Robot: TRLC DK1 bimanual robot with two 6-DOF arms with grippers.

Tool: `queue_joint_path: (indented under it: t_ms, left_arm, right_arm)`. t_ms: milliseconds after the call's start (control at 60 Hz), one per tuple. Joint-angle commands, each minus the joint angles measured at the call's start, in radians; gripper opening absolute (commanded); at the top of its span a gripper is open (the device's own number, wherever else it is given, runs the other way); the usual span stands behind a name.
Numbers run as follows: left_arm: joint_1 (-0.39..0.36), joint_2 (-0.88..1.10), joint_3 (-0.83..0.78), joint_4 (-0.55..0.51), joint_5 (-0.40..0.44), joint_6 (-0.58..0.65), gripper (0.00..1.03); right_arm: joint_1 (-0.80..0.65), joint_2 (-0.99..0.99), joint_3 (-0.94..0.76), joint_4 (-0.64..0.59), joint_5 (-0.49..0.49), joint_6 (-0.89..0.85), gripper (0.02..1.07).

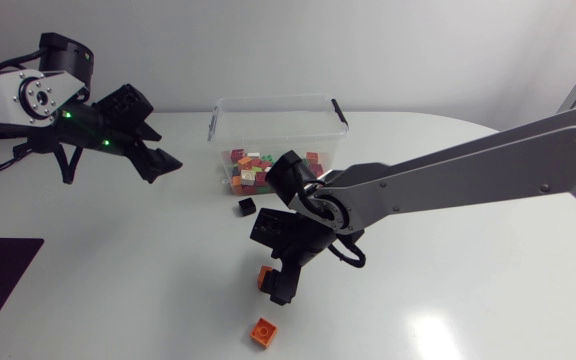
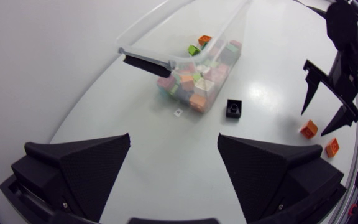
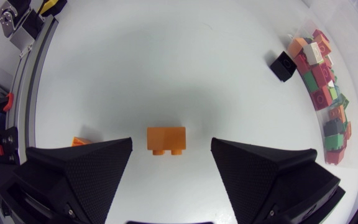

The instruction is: Place the duplo bricks in the container

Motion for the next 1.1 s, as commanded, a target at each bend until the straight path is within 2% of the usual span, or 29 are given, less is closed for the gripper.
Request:
queue_joint_path:
  t_ms: [0,100,133,450,633,850,867,1083]
  left_arm:
    - [-0.003,-0.018,-0.071,-0.012,0.012,0.072,0.98]
    - [-0.015,-0.014,-0.112,-0.01,0.02,0.098,0.98]
    - [-0.024,-0.011,-0.125,-0.01,0.02,0.103,0.98]
    - [-0.115,0.124,-0.132,0.008,0.02,0.1,0.98]
    - [-0.164,0.215,-0.12,0.093,0.018,0.072,0.98]
    - [-0.182,0.307,-0.1,0.216,0.018,0.056,0.98]
    - [-0.184,0.31,-0.1,0.228,0.018,0.054,0.98]
    - [-0.21,0.362,-0.074,0.306,0.023,0.013,0.98]
  right_arm:
    - [0.015,0.039,0.028,-0.002,0.013,0.029,0.93]
    - [0.023,0.062,0.042,-0.007,0.025,0.029,0.93]
    - [0.026,0.068,0.048,-0.01,0.027,0.029,0.89]
    - [0.041,0.122,0.083,-0.037,0.031,0.022,0.35]
    - [0.044,0.107,0.072,-0.079,0.028,0.009,0.3]
    - [0.04,0.05,0.025,-0.09,0.027,0.0,0.28]
    - [0.038,0.042,0.022,-0.088,0.022,0.0,0.25]
    - [-0.005,-0.09,-0.012,-0.119,0.017,-0.001,0.25]
